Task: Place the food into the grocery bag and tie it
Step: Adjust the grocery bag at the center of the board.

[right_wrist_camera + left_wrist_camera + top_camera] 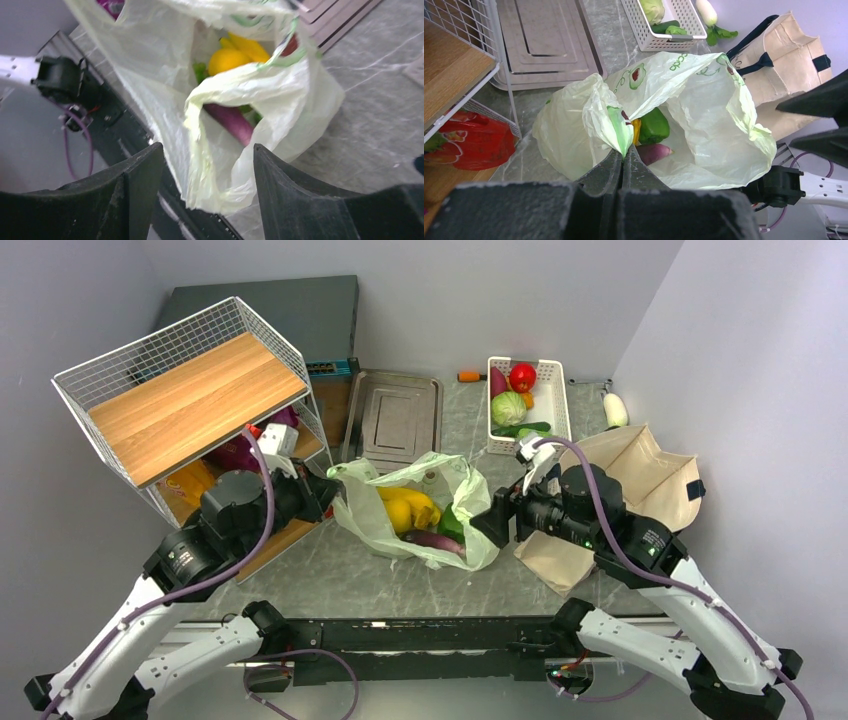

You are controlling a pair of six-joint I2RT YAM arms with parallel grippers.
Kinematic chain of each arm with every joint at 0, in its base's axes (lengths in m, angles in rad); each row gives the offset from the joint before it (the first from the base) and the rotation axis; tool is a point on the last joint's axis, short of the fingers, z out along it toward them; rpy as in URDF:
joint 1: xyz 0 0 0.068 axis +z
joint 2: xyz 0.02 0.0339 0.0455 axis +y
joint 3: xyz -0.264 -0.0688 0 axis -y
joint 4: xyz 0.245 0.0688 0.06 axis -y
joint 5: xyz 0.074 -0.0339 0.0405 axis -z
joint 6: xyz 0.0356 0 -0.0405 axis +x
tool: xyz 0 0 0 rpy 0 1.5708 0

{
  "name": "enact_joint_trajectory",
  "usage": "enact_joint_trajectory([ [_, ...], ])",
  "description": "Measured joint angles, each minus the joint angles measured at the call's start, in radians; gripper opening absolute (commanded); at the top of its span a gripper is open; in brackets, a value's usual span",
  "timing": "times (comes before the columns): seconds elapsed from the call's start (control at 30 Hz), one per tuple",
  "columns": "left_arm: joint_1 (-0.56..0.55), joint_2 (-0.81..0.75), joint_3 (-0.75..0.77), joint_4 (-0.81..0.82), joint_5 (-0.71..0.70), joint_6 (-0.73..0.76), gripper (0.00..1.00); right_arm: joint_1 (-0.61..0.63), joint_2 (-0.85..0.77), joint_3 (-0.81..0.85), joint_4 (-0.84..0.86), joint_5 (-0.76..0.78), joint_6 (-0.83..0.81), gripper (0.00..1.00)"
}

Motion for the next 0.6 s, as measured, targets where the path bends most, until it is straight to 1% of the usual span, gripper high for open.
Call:
enact_joint_trajectory([
  [0.1, 0.000, 0.006, 0.000, 0.006, 0.000, 0.000, 0.00, 0.000, -0.015, -0.038, -0.006, -0.073, 0.013, 0.67],
  [0.37, 0.000, 0.001, -0.004, 0.008, 0.000, 0.000, 0.00, 0.000, -0.014, -0.118, 0.000, -0.172, 0.035, 0.51],
  [0.4, 0.000, -0.001, -0.007, 0.009, 0.000, 0.000, 0.00, 0.000, -0.010, -0.126, 0.005, -0.182, 0.037, 0.47],
  [0.43, 0.000, -0.004, -0.009, 0.010, 0.000, 0.000, 0.00, 0.000, -0.003, -0.132, 0.009, -0.188, 0.038, 0.38],
  [0.47, 0.000, -0.006, -0.010, 0.009, 0.000, 0.000, 0.00, 0.000, 0.003, -0.135, 0.011, -0.192, 0.039, 0.24],
  [0.5, 0.000, -0.007, -0.010, 0.009, 0.000, 0.000, 0.00, 0.000, 0.011, -0.139, 0.016, -0.196, 0.039, 0.05],
  [0.53, 0.000, -0.008, -0.010, 0.010, 0.000, -0.001, 0.00, 0.000, 0.019, -0.141, 0.019, -0.198, 0.038, 0.00],
  [0.6, 0.000, -0.011, -0.011, 0.010, 0.000, -0.002, 0.00, 0.000, 0.031, -0.142, 0.030, -0.200, 0.039, 0.00],
])
